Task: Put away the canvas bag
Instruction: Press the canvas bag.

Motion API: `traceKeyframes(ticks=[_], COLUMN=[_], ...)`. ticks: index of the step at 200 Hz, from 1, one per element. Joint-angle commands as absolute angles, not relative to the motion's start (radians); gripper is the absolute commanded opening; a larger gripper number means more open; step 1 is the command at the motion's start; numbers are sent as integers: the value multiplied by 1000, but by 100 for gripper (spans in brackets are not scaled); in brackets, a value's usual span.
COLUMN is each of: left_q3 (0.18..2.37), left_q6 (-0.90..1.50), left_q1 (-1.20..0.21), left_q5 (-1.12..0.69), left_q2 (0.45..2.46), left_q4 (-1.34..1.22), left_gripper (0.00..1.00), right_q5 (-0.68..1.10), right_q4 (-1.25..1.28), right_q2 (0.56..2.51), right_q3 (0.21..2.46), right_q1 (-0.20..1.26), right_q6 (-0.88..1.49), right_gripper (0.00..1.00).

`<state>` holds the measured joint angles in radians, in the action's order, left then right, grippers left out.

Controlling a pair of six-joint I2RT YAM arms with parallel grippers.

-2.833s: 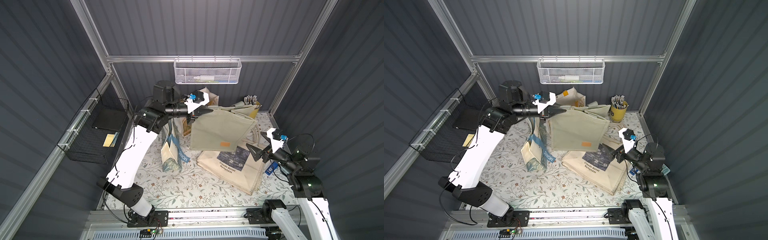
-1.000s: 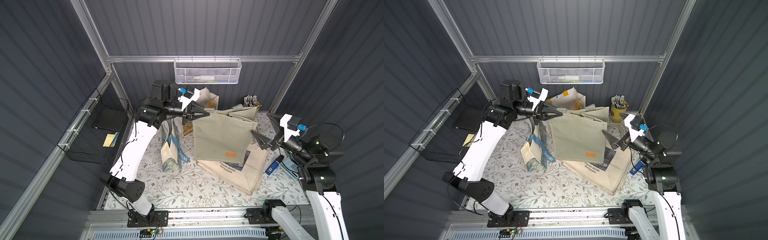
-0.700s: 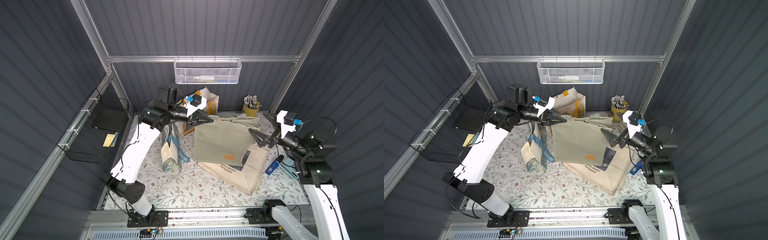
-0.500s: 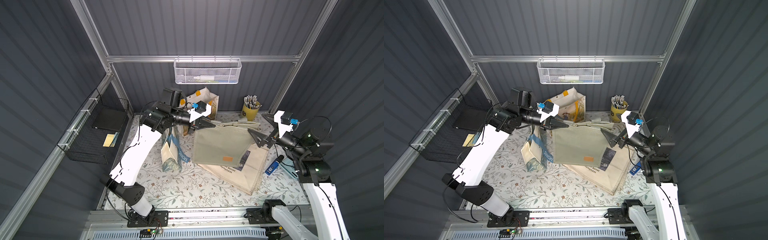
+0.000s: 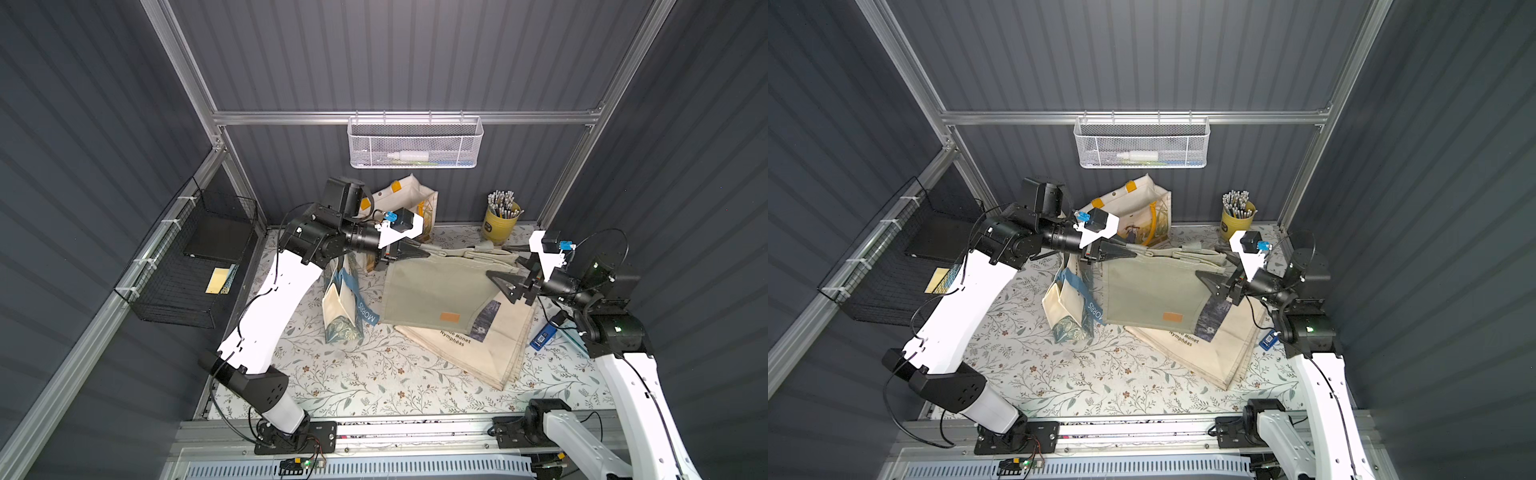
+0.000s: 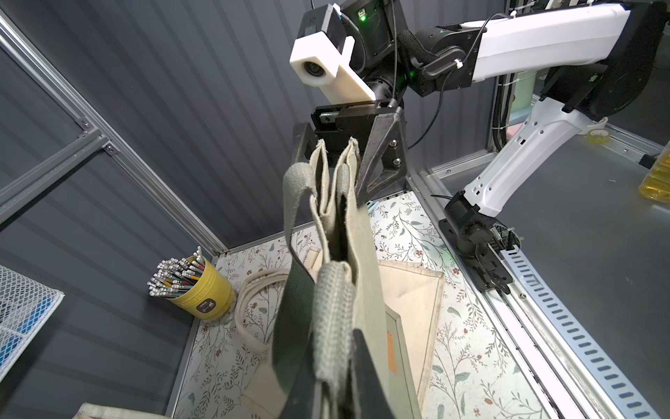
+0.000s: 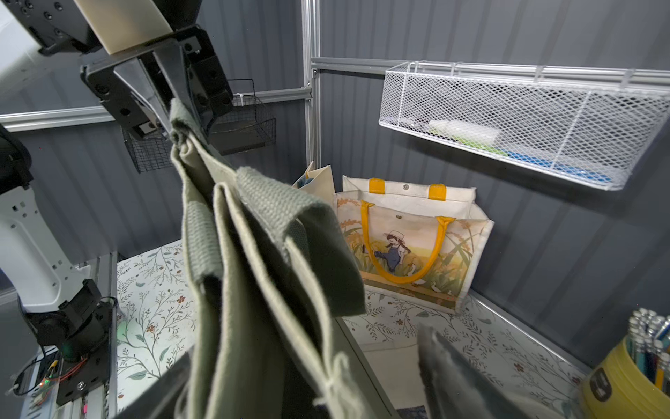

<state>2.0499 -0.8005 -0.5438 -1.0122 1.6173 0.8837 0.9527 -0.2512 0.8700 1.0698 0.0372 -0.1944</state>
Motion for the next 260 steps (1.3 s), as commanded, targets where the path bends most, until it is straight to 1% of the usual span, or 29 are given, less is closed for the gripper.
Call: traceKeyframes(ticks=[1,14,21,40,50,55,58,64,69,80,84,88,92,99,107,123,136,157,173,180,184,191,198,224,235,238,260], left_q3=[2096,2086,2073,1997,1959,1945,1938,1926,1915,1893,1887,1878,1868,1849,1828,1760,1692,1656,1638,1628,1619,1602,1591,1552,1507,1492,1396], left_q6=[-790,-771,-755,-691,-661,-653,-648,-630,-613,-585,-578,-567,-551,-533,-526,-529,-487,-468,-435,-406,-401,-393,-400,-384,-347,-345,-397], left_q1=[-548,-543,-538,-532,-530,-532,-531,-531,-531,-532,-532,-532,-531,-532,-532,-532,-531,-531,-532,-539,-547,-578,-614,-750,-803,-817,-948], left_q5=[-1082,-1084,-1091,-1071,-1044,-1029,-1022,-1006,-994,-961,-947,-933,-922,-909,-894,-809,-734,-698,-701,-705,-700,-660,-616,-445,-397,-357,-204], left_q2=[1547,1541,1535,1504,1493,1491,1492,1491,1493,1494,1494,1494,1493,1489,1482,1453,1421,1414,1417,1418,1418,1416,1419,1435,1436,1438,1436], left_q4=[820,795,770,648,585,563,552,527,504,464,442,422,402,373,350,290,215,243,241,214,205,182,177,143,75,54,-84], left_gripper=[0,0,0,0,0,0,1,12,24,64,76,85,92,99,99,99,99,99,100,97,93,85,80,80,78,78,75], right_q5=[1004,1022,1038,1061,1051,1037,1026,1002,973,931,914,894,878,866,847,808,794,813,781,767,755,735,723,713,710,700,624], right_q4=[-239,-220,-207,-170,-153,-149,-146,-143,-141,-136,-132,-124,-120,-116,-116,-133,-134,-138,-131,-126,-119,-114,-109,-91,-80,-77,-86], right_q2=[870,868,868,867,865,864,864,863,859,854,853,853,853,857,863,873,870,881,893,897,897,900,905,922,922,922,914], right_q3=[1054,1042,1035,1022,1022,1026,1030,1039,1048,1067,1074,1077,1082,1093,1105,1133,1155,1210,1243,1251,1253,1255,1258,1272,1278,1279,1296], right_q1=[37,37,37,37,37,37,37,37,37,37,37,37,37,37,37,37,36,36,37,37,37,37,37,37,39,40,45], right_q6=[-183,-168,-156,-129,-124,-124,-123,-120,-117,-114,-106,-90,-76,-65,-48,-38,-38,-27,0,10,23,45,63,152,166,175,202], right_gripper=[70,60,53,25,7,0,0,0,0,0,0,0,0,0,0,0,0,0,0,0,0,0,0,0,0,0,0])
